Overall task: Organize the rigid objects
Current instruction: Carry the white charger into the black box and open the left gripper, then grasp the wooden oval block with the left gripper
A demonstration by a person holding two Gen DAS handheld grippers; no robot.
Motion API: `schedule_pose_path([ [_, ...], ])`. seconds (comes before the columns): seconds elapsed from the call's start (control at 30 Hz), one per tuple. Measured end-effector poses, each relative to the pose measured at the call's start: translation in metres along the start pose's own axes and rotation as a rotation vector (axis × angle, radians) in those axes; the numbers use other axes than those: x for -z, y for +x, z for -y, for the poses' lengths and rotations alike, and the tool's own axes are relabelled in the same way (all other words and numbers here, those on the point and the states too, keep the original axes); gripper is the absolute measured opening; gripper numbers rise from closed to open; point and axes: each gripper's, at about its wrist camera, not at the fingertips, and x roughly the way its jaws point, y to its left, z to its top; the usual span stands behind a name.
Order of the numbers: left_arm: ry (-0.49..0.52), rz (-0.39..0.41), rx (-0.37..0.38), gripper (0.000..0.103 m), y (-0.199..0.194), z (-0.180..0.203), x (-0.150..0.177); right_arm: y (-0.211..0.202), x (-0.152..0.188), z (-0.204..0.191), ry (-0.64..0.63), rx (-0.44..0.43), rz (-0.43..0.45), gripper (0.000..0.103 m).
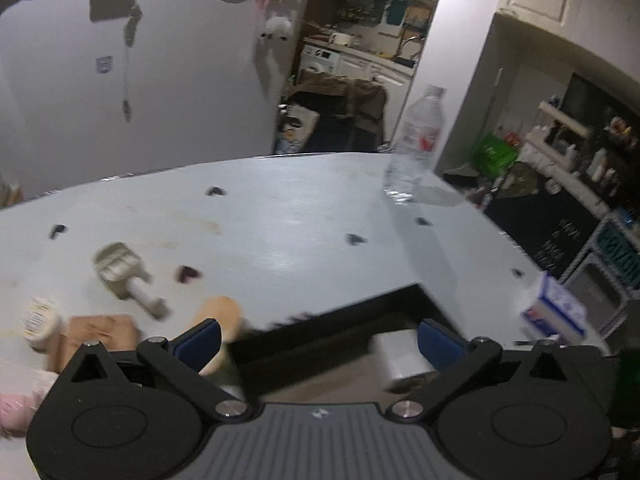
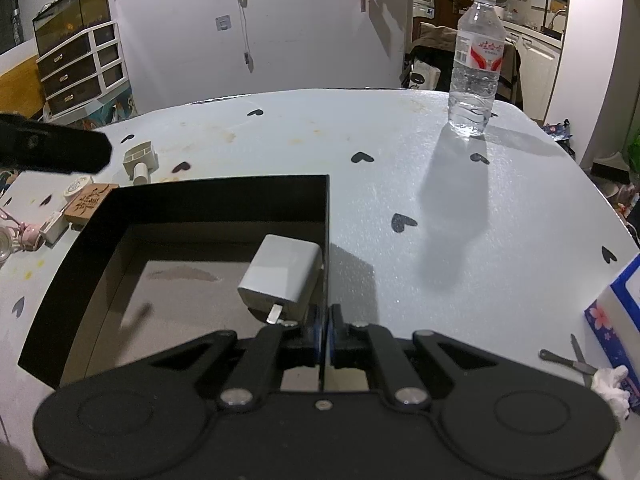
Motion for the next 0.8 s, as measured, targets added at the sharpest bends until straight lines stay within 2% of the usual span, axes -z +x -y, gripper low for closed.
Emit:
schedule_pose_path([
  [0.13, 0.018, -0.051, -0.070, 0.103, 0.017, -0.029, -0.015, 0.000, 0.001, 0.000, -0.005, 0.003, -0.004, 0.004],
  [0.33, 0.031, -0.164, -0.108, 0.100, 0.054, -0.057, -0.036, -0.001, 0.003, 0.000, -0.011, -0.002, -0.011, 0.004],
  [0.63, 0.015, -0.395, -0.070, 0.065, 0.119, -0.063, -0.038, -0.003, 0.003, -0.001, -0.038, -0.010, -0.019, 0.005],
  [0.8, 0.015, -0.451, -0.093, 0.058, 0.140, -0.063, -0.039, -0.003, 0.004, 0.000, -0.029, -0.013, -0.016, 0.005],
])
